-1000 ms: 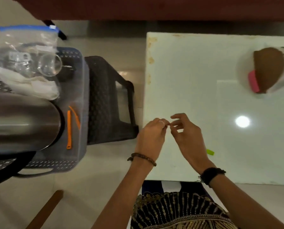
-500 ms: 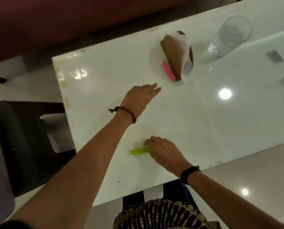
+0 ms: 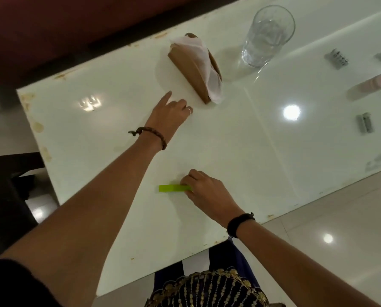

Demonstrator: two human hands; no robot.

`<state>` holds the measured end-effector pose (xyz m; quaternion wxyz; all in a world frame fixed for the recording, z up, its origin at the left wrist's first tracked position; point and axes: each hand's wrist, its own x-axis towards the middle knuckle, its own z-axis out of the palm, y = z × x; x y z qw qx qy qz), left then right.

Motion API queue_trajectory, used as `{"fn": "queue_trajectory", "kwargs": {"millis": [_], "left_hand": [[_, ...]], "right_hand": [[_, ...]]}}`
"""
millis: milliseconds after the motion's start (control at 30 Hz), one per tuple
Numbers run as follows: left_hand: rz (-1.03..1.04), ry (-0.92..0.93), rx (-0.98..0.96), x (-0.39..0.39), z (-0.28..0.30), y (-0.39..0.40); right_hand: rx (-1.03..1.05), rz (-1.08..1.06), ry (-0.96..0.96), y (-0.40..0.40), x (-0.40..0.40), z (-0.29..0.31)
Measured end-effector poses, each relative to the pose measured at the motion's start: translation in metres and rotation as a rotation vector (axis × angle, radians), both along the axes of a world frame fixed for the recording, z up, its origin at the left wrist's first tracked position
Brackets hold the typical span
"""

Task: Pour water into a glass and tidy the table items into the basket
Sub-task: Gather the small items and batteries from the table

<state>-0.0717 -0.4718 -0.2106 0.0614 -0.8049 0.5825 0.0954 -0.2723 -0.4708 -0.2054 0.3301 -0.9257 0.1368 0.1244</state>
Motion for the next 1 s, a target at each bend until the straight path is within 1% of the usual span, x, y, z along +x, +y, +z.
{"fn": "queue_trajectory", "kwargs": {"millis": [33, 67, 100, 167, 200, 233, 300, 367, 433, 500, 567, 633, 667, 733, 767, 867, 933, 1000], "left_hand": [[0.068, 0.077, -0.016, -0.002, 0.003, 0.008], [0.153, 0.178, -0.083, -0.006, 0.006, 0.017], [0.280, 0.327, -0.208, -0.012, 0.010, 0.028], [0.661, 0.709, -0.495, -0.025, 0.028, 0.054], [0.851, 0.862, -0.609, -0.029, 0.039, 0.069], [1.019, 0.967, -0.692, -0.033, 0.048, 0.084], [1.250, 1.087, -0.803, -0.036, 0.067, 0.121], [1.406, 1.134, -0.895, -0.037, 0.086, 0.161], [1.528, 1.134, -0.995, -0.040, 0.102, 0.198], [1.621, 1.075, -1.067, -0.039, 0.118, 0.243], [1.667, 1.016, -1.138, -0.033, 0.130, 0.289], [1.697, 0.922, -1.195, -0.022, 0.143, 0.342], [1.709, 0.841, -1.187, -0.018, 0.148, 0.369], [1.704, 0.667, -1.080, -0.012, 0.156, 0.414], [1.695, 0.599, -1.017, -0.012, 0.159, 0.436], [1.705, 0.448, -0.851, -0.007, 0.153, 0.486], [1.710, 0.409, -0.731, -0.002, 0.139, 0.503], [1.671, 0.464, -0.652, 0.003, 0.126, 0.511]], "right_hand": [[0.012, -0.019, 0.013, 0.000, 0.001, 0.001], [0.038, -0.058, 0.031, 0.000, 0.001, 0.002], [0.081, -0.117, 0.047, 0.000, 0.002, 0.005], [0.191, -0.277, 0.054, 0.002, 0.006, 0.012], [0.243, -0.358, 0.048, 0.004, 0.008, 0.017], [0.295, -0.437, 0.043, 0.007, 0.010, 0.022], [0.417, -0.559, 0.023, 0.022, 0.021, 0.035], [0.526, -0.616, -0.002, 0.048, 0.040, 0.051], [0.609, -0.599, -0.015, 0.080, 0.060, 0.070], [0.682, -0.535, -0.012, 0.122, 0.086, 0.088], [0.747, -0.452, -0.003, 0.166, 0.111, 0.104], [0.820, -0.342, 0.011, 0.218, 0.137, 0.118], [0.855, -0.292, 0.018, 0.245, 0.149, 0.123], [0.872, -0.204, 0.030, 0.290, 0.167, 0.132], [0.842, -0.152, 0.034, 0.312, 0.175, 0.135], [0.645, -0.023, 0.034, 0.366, 0.194, 0.135], [0.528, 0.029, 0.035, 0.390, 0.202, 0.128], [0.387, 0.100, -0.001, 0.407, 0.207, 0.118]]}}
